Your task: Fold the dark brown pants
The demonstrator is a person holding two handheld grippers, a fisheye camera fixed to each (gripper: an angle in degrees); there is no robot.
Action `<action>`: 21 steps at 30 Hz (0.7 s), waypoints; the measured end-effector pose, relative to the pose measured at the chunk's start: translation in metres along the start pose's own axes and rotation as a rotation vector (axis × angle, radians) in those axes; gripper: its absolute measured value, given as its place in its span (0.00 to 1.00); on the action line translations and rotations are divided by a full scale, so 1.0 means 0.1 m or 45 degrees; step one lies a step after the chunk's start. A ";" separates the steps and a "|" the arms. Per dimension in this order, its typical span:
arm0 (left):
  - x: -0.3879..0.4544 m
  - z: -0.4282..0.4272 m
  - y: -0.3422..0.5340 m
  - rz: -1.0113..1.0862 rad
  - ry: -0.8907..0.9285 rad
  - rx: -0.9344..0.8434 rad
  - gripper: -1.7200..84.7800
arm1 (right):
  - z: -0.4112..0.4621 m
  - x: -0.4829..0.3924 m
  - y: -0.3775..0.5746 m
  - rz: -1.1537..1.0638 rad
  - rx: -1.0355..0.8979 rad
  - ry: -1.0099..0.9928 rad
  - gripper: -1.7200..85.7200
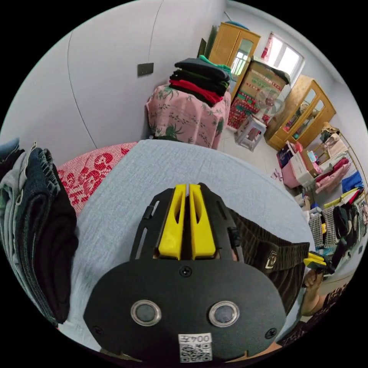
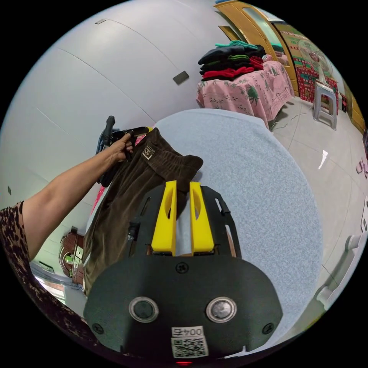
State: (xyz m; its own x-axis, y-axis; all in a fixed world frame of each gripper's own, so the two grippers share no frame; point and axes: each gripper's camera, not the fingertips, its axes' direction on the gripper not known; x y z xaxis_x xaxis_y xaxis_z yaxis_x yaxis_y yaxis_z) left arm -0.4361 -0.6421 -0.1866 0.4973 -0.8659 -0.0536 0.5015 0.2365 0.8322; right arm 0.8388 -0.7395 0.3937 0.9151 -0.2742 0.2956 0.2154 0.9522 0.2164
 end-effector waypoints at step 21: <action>2.15 -0.03 2.81 0.415 0.197 0.094 0.16 | 0.00 -0.59 0.33 0.048 0.012 0.082 0.09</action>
State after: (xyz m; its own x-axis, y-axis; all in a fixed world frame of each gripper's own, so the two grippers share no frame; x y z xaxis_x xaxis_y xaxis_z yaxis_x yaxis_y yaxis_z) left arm -0.1861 -0.7606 0.0340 0.7268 -0.6719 0.1428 0.2492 0.4516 0.8567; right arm 0.7923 -0.6917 0.3832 0.9428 -0.2283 0.2430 0.1771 0.9604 0.2150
